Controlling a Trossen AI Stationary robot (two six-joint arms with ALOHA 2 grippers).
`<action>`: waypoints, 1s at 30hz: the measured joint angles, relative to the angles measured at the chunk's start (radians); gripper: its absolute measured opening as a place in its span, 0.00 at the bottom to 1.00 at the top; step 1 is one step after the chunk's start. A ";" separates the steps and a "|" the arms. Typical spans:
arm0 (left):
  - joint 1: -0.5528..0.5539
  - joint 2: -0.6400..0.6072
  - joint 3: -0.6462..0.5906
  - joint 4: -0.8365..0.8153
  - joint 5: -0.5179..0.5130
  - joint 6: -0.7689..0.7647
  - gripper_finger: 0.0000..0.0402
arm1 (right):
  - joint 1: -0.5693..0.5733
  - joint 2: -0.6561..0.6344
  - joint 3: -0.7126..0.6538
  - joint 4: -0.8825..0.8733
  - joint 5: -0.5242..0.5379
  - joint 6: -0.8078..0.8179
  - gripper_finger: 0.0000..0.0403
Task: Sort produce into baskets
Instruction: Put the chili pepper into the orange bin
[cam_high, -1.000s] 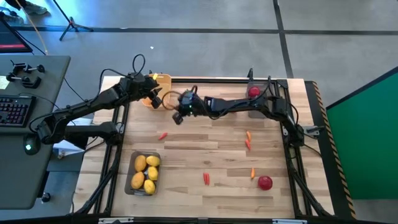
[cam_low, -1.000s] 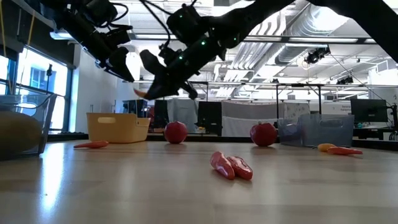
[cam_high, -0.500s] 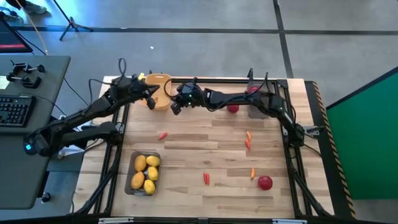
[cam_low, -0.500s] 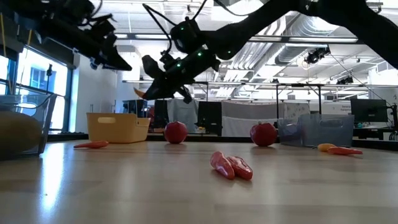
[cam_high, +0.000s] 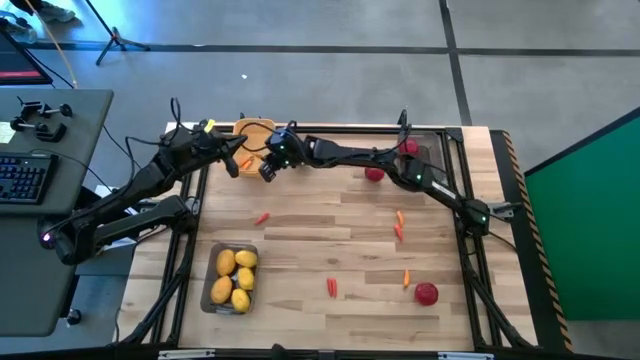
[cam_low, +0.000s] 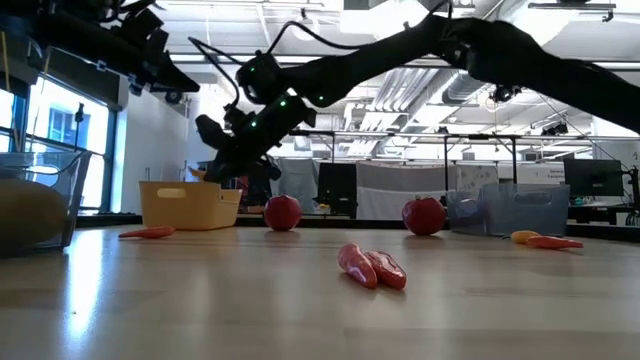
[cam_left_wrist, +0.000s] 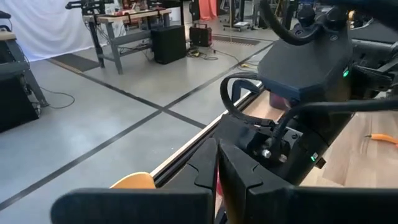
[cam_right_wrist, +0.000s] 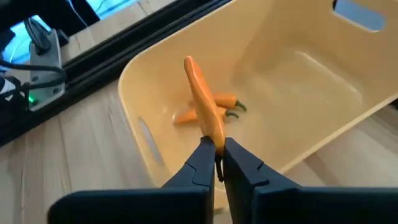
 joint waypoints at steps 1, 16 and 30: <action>0.000 0.000 0.000 -0.001 0.000 -0.001 0.00 | 0.000 0.012 0.023 -0.016 0.000 0.000 0.04; -0.001 0.001 0.000 -0.003 0.000 -0.002 0.00 | 0.007 0.000 0.057 -0.132 0.088 -0.121 0.36; -0.001 0.000 0.000 -0.004 0.009 0.001 0.00 | 0.088 -0.029 -0.024 -0.036 0.185 -0.237 0.00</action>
